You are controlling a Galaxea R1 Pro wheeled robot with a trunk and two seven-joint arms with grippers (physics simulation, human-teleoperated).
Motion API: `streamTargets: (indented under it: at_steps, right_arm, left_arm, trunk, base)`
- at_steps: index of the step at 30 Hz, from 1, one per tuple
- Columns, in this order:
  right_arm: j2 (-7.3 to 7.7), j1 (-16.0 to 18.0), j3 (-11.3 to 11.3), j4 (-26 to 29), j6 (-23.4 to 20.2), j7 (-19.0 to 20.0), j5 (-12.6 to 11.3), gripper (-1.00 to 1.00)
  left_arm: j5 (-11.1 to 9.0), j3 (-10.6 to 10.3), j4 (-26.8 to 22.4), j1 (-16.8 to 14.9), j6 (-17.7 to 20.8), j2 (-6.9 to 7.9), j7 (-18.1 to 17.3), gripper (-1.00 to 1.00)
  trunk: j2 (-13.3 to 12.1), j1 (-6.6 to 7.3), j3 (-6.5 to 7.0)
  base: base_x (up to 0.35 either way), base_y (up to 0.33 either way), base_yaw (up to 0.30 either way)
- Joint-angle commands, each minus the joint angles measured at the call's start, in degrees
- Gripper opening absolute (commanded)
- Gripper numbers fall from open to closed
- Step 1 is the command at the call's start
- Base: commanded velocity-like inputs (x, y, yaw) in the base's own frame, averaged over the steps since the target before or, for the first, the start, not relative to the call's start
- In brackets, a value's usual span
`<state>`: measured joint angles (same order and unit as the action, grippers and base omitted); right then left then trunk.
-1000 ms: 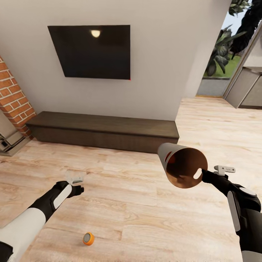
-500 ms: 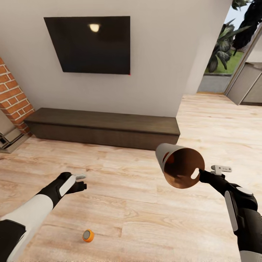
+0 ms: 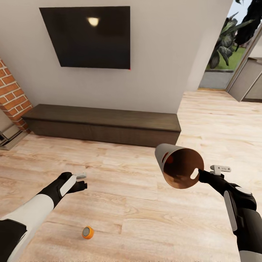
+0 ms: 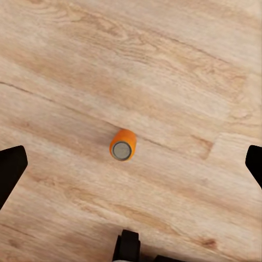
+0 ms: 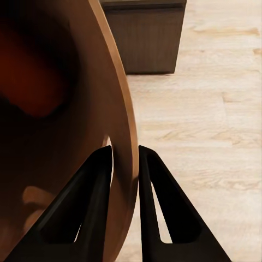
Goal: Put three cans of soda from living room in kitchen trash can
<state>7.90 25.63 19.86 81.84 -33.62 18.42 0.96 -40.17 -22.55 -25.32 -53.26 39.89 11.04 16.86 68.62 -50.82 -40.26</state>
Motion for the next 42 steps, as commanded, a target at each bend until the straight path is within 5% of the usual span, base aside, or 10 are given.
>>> streamTargets:
  at_steps: [1, 13, 42]
  right_arm:
    - [0.00, 0.03, 0.01, 0.07, -0.13, 0.39, -1.05, -1.00]
    - [0.15, 0.27, 0.01, -0.01, -0.13, 0.31, -1.02, -1.00]
    - [0.23, 0.47, 0.00, -0.02, -0.22, 0.33, -1.04, -1.00]
  left_arm:
    - [0.01, 0.02, 0.00, 0.00, -0.09, 0.01, -0.03, 1.00]
    - [0.14, -0.12, 0.01, 0.14, -3.24, 0.11, -0.22, 1.00]
    - [0.56, -0.21, 0.01, 0.18, -3.64, 0.12, -0.16, 1.00]
  trunk:
    - [0.42, -0.22, -0.27]
    - [5.24, -2.86, -3.49]
    - [16.87, -9.23, -11.26]
  base:
    - [0.000, 0.000, 0.000]
    - [0.000, 0.000, 0.000]
    - [0.000, 0.000, 0.000]
